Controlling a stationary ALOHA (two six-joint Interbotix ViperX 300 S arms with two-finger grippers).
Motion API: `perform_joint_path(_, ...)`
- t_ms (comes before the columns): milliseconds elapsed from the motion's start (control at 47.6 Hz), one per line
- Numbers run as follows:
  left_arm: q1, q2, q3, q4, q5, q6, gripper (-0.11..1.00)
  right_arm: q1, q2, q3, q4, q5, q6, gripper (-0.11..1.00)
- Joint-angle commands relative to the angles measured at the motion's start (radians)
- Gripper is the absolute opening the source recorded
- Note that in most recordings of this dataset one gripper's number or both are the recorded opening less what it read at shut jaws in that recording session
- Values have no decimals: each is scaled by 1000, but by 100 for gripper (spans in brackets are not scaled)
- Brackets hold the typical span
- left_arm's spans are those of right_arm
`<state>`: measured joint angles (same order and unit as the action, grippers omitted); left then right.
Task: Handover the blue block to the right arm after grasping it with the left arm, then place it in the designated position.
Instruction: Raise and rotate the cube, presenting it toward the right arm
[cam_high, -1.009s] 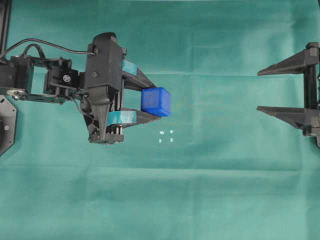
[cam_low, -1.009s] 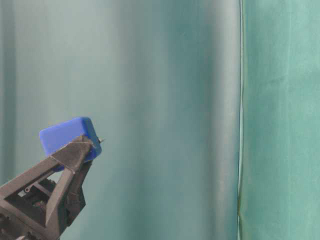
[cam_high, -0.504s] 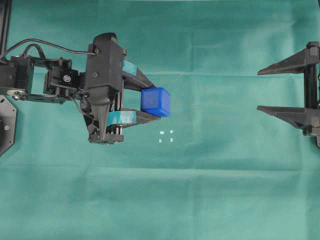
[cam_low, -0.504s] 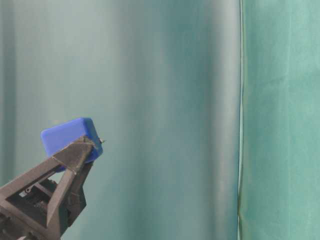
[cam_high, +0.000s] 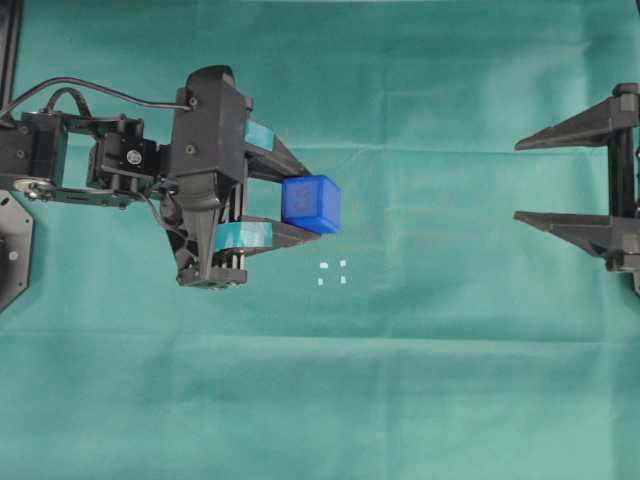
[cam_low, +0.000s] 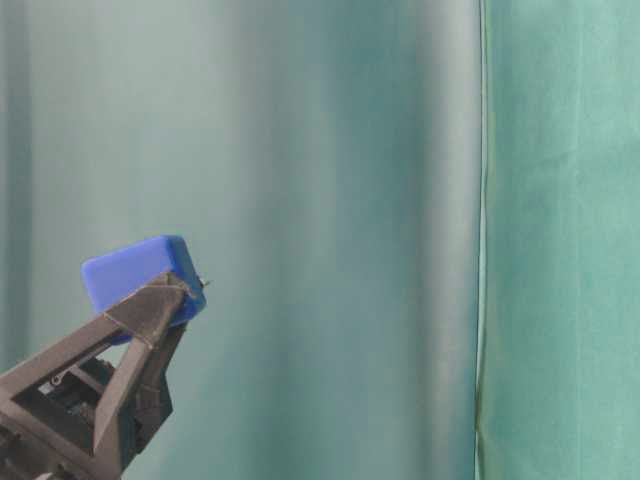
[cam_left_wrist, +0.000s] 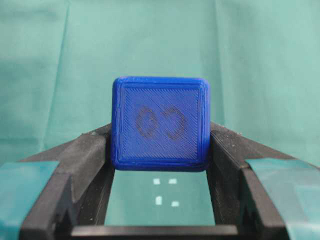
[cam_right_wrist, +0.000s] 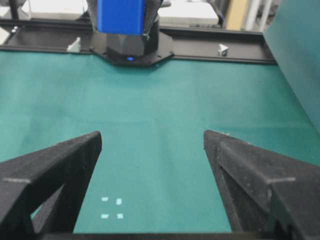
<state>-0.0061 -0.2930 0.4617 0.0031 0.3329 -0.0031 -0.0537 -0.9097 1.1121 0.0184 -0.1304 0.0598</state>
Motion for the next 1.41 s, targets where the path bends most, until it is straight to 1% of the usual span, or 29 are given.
perform_joint_path(0, 2, -17, -12, 3, -5, -2, 47, -2, 5, -29, 0, -3, -2, 93)
perform_joint_path(525, 2, -21, -8, 3, -17, 3, 46, -2, 5, -29, 0, -5, -2, 93)
perform_joint_path(673, 2, -41, 23, 3, -83, 3, 46, -2, 5, -29, -3, -8, -3, 93)
perform_joint_path(1114, 2, -141, 187, 3, -411, 3, 46, -2, 5, -29, -15, -21, -3, 93)
perform_joint_path(1177, 3, -147, 199, 2, -434, 3, 47, -2, 5, -29, -17, -26, -3, 93)
perform_joint_path(1387, 6, -144, 202, 3, -436, 2, 46, -2, 5, -29, -18, -29, -3, 93)
